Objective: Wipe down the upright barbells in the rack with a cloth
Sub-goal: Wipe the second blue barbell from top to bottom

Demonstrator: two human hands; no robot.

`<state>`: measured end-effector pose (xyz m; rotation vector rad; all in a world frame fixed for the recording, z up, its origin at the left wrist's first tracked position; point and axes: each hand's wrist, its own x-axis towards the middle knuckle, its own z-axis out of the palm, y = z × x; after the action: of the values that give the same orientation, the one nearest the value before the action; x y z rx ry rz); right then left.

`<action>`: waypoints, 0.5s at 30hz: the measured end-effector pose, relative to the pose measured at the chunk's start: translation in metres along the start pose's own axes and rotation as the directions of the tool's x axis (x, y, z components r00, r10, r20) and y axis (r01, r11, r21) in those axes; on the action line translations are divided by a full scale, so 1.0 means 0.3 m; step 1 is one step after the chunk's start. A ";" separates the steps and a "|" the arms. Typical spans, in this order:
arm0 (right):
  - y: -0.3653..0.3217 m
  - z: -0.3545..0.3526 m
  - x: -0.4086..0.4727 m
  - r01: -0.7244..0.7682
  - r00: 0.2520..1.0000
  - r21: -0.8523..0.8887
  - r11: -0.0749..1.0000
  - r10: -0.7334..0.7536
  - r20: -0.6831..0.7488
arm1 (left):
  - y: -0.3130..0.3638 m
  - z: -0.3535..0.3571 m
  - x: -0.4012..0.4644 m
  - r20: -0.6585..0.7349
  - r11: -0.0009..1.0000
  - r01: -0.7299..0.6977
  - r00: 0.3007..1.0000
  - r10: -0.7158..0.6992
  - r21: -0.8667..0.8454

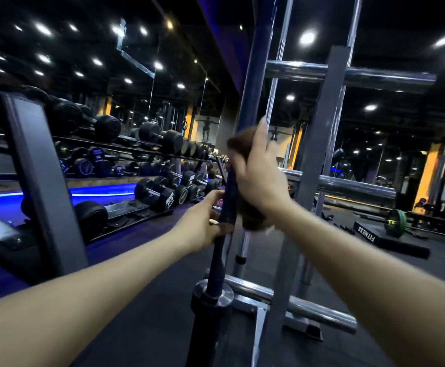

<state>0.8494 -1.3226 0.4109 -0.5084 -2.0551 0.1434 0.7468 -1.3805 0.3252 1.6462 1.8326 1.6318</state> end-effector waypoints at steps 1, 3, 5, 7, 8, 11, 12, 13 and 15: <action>-0.018 -0.015 0.043 -0.014 1.000 0.014 1.000 0.014 -0.026 | -0.002 0.002 -0.002 -0.006 1.000 -0.005 1.000 0.005 -0.005; -0.029 -0.002 0.069 -0.020 0.997 0.010 1.000 0.021 -0.078 | -0.019 0.004 -0.010 -0.013 0.999 -0.020 1.000 0.020 -0.036; -0.004 0.043 0.016 -0.007 0.994 0.028 1.000 0.011 -0.113 | -0.026 0.005 -0.032 0.010 0.993 -0.030 0.999 0.032 -0.112; 0.034 0.108 -0.082 -0.010 0.996 0.052 0.999 0.014 -0.084 | -0.039 0.003 -0.046 0.046 0.981 -0.011 0.999 0.020 -0.192; 0.050 0.129 -0.128 -0.020 0.998 0.065 0.998 0.024 -0.053 | -0.043 0.000 -0.047 0.061 0.978 0.003 0.998 0.010 -0.206; 0.067 0.139 -0.194 -0.082 0.995 0.049 0.995 0.080 0.052 | -0.030 -0.001 -0.057 0.062 0.977 0.031 0.998 -0.018 -0.211; 0.067 0.129 -0.192 -0.087 0.994 0.030 0.996 0.085 0.068 | -0.018 0.001 -0.063 0.063 0.976 0.035 0.998 -0.022 -0.216; 0.063 0.116 -0.179 -0.085 0.994 0.020 0.996 0.083 0.073 | -0.007 0.001 -0.069 0.069 0.973 0.038 0.997 -0.023 -0.227; 0.042 0.085 -0.116 -0.068 0.997 0.042 0.997 0.067 0.034 | 0.005 0.000 -0.078 0.085 0.967 0.044 0.996 -0.023 -0.252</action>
<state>0.8466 -1.3228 0.3659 -0.5521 -2.0632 0.2375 0.7563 -1.3993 0.3148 1.5381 1.5313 1.6782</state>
